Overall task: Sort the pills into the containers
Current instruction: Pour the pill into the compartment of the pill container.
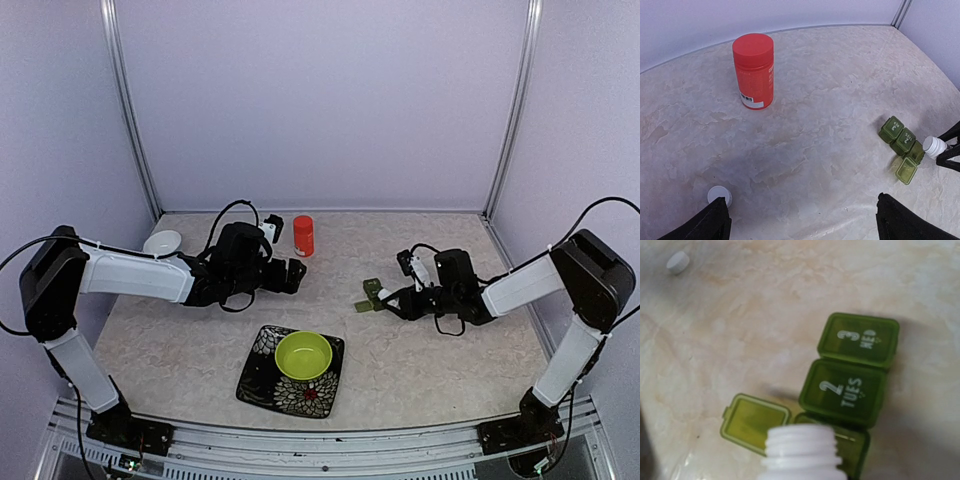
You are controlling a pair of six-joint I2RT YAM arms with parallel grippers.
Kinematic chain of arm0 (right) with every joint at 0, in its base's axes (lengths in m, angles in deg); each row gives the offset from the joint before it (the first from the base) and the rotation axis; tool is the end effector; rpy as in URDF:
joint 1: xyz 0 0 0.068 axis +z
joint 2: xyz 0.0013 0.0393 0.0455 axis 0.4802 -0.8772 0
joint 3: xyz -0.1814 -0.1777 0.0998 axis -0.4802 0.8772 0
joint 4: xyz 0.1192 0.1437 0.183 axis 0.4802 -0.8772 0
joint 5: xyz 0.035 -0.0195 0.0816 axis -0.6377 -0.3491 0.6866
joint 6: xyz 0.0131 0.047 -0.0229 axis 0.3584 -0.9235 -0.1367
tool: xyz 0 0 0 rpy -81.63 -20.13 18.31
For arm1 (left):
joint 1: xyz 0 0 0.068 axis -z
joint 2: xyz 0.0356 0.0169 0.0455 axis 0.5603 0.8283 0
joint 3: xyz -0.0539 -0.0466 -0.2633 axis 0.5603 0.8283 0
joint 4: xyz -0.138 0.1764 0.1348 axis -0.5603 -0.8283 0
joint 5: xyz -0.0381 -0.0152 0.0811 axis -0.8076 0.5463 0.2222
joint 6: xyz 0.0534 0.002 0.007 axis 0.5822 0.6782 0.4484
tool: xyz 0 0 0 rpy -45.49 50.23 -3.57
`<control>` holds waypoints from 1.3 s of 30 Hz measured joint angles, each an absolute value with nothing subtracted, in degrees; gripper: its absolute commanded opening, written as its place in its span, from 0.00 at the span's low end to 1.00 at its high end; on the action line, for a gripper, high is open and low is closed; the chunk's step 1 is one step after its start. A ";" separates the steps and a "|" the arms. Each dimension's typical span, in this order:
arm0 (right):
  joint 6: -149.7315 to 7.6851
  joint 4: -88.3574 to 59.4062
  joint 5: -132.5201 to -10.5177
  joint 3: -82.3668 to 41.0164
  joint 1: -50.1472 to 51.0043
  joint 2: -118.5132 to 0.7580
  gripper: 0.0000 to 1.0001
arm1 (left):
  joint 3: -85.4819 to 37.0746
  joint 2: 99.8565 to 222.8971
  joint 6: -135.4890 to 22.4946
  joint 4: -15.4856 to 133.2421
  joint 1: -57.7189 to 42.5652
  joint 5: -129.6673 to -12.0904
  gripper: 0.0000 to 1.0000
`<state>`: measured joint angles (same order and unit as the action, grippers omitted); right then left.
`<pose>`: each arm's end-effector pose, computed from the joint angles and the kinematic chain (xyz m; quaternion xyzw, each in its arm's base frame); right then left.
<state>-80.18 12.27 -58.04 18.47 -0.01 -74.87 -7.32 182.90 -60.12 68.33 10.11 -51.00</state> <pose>0.2689 0.1617 0.1310 -0.1812 0.8549 0.3241 0.3623 0.2695 -0.2520 0.2030 0.1667 0.8472 -0.1699 0.4750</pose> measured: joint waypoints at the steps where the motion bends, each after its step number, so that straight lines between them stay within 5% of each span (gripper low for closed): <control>1: -80.18 11.92 -58.10 18.29 -0.01 -74.92 0.00 | -7.32 182.90 -60.12 68.33 10.13 -51.00 0.99; 39: -79.89 -10.96 -59.98 7.23 -0.01 -75.16 0.00 | -7.32 183.90 -60.62 69.20 10.13 -51.07 0.99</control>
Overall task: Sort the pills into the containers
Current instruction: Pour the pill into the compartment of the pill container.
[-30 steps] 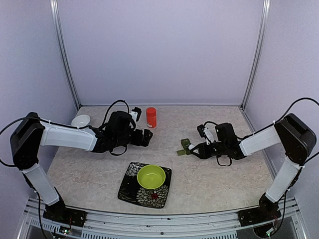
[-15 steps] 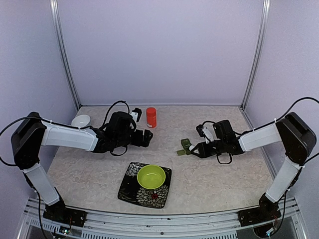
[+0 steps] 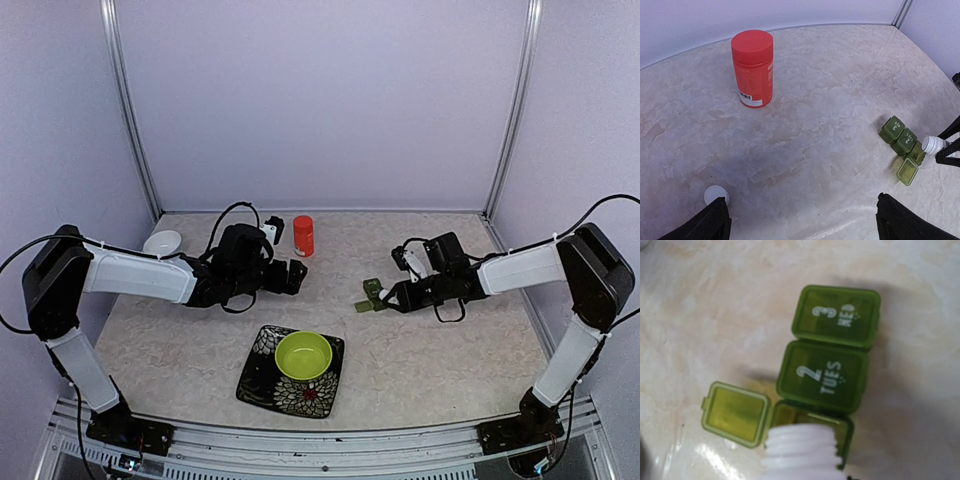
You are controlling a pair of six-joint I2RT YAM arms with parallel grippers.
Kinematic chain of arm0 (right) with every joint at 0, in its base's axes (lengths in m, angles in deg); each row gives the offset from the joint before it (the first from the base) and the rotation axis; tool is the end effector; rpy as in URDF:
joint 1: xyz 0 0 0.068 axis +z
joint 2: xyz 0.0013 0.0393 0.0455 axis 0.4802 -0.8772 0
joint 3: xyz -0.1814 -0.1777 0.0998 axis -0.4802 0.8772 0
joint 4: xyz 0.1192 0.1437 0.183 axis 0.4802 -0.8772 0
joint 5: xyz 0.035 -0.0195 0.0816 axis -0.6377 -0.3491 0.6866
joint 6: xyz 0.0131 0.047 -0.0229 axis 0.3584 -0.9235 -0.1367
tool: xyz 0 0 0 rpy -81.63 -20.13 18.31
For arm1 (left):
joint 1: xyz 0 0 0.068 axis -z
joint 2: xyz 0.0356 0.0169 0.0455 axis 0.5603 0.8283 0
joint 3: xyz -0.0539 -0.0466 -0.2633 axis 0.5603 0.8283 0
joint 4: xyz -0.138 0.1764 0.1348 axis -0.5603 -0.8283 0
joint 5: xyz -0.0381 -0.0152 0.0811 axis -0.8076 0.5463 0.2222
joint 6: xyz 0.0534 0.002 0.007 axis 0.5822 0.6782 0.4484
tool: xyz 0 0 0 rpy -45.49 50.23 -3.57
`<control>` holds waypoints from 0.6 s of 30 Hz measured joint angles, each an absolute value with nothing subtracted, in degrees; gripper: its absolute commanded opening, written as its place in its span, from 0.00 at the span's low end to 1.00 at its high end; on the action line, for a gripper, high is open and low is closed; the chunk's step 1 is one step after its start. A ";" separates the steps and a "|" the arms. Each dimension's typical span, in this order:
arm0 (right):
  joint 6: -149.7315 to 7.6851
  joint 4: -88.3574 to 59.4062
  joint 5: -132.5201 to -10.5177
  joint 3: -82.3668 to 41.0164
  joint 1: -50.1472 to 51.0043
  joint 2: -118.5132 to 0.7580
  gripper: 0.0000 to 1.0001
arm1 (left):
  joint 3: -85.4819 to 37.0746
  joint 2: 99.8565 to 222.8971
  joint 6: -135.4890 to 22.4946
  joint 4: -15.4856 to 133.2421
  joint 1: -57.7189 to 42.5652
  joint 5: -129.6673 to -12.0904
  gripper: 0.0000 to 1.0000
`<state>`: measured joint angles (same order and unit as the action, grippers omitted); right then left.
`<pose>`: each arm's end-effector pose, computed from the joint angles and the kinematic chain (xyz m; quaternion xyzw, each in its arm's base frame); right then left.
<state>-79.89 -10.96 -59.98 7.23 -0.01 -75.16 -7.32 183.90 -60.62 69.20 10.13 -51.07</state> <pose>0.2857 0.1696 0.1493 -0.1649 0.9036 0.2808 0.2783 0.2711 -0.2538 0.1983 0.1637 0.8484 -0.1720 0.4731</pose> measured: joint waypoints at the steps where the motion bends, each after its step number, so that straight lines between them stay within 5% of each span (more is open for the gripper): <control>1: -79.87 -11.53 -60.02 6.82 0.01 -75.16 0.00 | -7.32 183.90 -60.73 69.22 10.13 -51.09 0.99; 18: -78.67 -19.46 -61.20 1.88 0.54 -75.64 0.00 | -6.49 183.97 -61.19 70.12 10.13 -51.22 0.99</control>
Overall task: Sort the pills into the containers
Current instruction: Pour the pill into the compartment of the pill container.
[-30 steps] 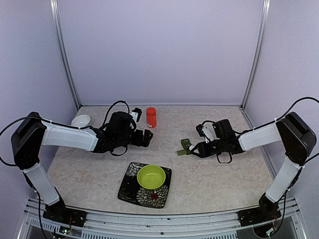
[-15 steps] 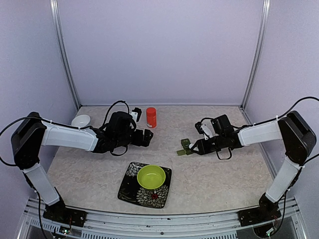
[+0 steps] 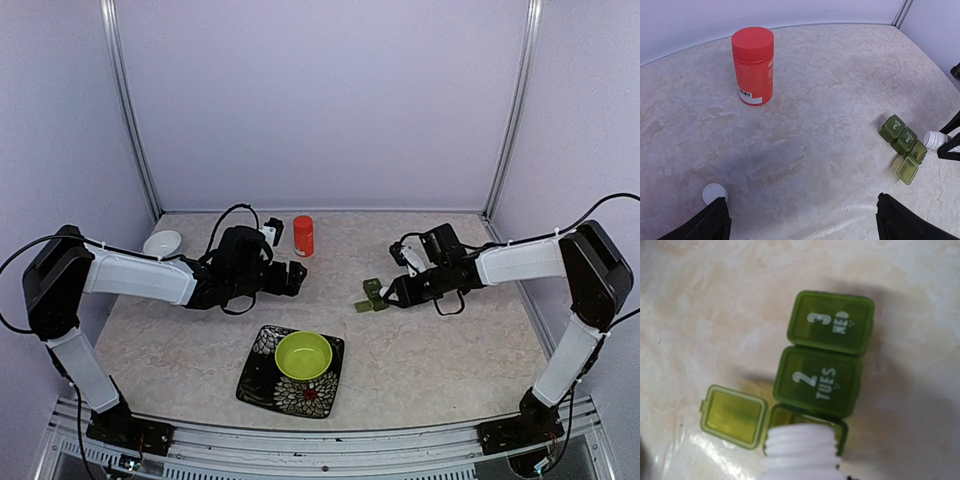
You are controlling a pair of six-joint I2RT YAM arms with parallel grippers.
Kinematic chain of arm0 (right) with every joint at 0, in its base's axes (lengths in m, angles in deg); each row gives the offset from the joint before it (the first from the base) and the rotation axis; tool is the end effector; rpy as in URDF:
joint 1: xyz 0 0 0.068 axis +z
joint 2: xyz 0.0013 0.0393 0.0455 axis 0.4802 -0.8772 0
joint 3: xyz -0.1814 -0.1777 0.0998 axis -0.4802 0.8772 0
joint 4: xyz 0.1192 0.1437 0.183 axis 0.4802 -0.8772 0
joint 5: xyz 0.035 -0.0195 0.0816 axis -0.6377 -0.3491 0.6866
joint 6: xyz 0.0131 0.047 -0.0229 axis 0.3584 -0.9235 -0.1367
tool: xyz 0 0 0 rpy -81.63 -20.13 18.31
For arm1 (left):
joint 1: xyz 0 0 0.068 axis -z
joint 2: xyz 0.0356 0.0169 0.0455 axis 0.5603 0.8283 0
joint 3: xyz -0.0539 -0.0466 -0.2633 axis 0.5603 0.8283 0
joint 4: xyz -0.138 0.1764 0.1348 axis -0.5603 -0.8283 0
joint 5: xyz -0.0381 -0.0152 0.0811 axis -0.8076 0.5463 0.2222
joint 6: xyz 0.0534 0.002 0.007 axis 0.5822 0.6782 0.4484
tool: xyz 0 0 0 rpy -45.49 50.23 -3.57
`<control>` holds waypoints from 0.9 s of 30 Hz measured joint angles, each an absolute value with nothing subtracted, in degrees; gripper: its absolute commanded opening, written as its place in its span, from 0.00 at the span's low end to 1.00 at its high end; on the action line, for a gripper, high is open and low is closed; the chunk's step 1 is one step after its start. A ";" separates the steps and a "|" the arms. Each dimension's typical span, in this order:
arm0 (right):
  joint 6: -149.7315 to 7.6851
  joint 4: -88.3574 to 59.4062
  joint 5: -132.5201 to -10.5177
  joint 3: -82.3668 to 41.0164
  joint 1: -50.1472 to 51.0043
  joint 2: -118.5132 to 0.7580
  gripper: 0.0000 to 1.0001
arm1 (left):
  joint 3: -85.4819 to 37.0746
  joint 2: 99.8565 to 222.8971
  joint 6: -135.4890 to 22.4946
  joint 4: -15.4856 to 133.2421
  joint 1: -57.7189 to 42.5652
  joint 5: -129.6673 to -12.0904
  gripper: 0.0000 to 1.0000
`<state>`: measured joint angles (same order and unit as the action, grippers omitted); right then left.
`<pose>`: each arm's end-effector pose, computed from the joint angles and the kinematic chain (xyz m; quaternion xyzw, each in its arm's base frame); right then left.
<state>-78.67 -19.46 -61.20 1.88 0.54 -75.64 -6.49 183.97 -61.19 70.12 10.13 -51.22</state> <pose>0.2923 0.1761 0.1621 -0.1720 0.9147 0.2610 0.2563 0.2699 -0.2527 0.1948 0.1601 0.8491 -0.1755 0.4719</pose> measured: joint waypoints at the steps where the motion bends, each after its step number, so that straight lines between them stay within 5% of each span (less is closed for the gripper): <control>1: -78.60 -20.05 -61.27 1.44 0.56 -75.75 0.00 | -6.45 183.97 -61.19 70.21 10.13 -51.22 0.99; 27: -77.29 -27.84 -62.01 -3.56 2.11 -79.05 0.00 | -5.59 184.01 -61.41 70.97 10.13 -51.22 0.99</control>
<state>-77.29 -27.84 -62.01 -3.56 2.11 -79.05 -5.59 184.01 -61.41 70.97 10.13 -51.22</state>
